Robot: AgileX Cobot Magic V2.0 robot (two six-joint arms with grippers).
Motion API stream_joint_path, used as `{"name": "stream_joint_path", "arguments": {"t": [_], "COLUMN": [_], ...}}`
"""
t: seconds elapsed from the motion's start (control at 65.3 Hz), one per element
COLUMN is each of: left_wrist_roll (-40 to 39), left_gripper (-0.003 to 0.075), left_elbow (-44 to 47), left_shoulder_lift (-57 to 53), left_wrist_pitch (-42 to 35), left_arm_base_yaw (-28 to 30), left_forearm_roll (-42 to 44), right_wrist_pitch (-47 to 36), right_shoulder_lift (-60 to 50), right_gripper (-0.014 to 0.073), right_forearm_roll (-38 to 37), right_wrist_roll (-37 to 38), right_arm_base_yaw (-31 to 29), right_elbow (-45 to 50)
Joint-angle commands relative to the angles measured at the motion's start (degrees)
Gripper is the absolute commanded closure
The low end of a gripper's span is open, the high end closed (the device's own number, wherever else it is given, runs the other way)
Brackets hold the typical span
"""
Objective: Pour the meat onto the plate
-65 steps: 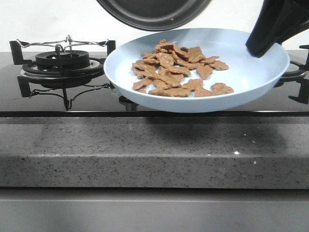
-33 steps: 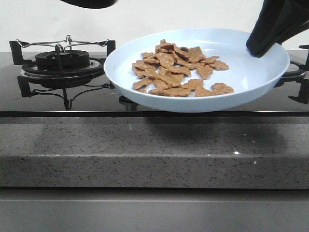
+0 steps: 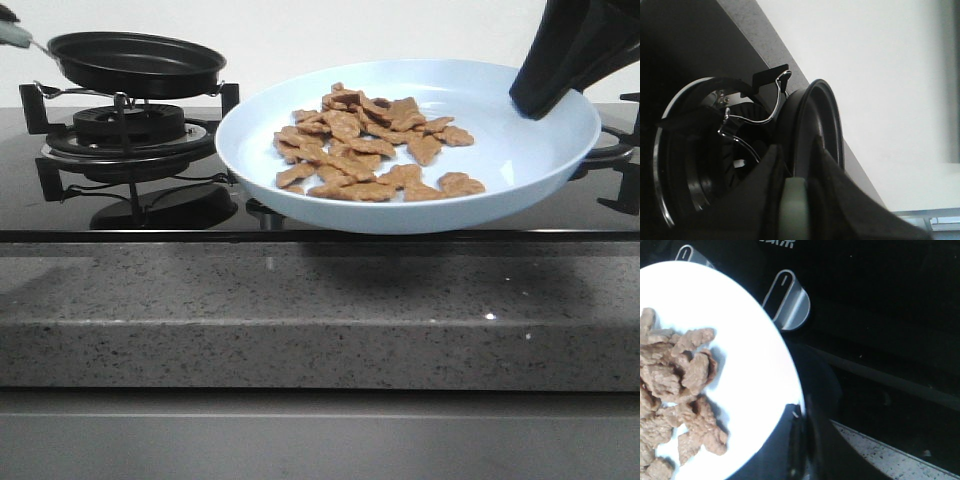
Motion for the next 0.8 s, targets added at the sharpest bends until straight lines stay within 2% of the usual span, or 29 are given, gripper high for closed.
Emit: {"name": "stream_joint_path", "arguments": {"t": [0.0,0.613,0.705,0.766,0.781], "left_wrist_roll": [-0.2,0.0,0.2,0.2,0.4], "left_gripper": [0.0741,0.0736,0.0667,0.0574,0.053], "left_elbow": [-2.2,-2.2,-2.2,-2.2,-2.2], "left_shoulder_lift": [-1.3,-0.8,-0.8,-0.8,-0.8], "left_wrist_pitch": [1.5,-0.4,-0.4,-0.1,0.1], "left_arm_base_yaw": [0.3,1.9,1.9,1.9,1.9], "left_forearm_roll": [-5.6,-2.7,-2.6,-2.6,-2.6], "right_wrist_pitch": [-2.2,-2.2,-2.2,-2.2,-2.2], "right_shoulder_lift": [-1.9,-1.9,-1.9,-1.9,-1.9], "right_gripper": [0.0661,0.0661,0.0661,0.0661,0.0661], "right_forearm_roll": [1.5,1.5,1.5,1.5,1.5], "right_wrist_roll": [-0.4,-0.4,-0.4,-0.4,-0.4], "right_arm_base_yaw": [0.2,0.2,0.2,0.2,0.2], "right_elbow": [-1.5,-1.5,-1.5,-1.5,-1.5]}}
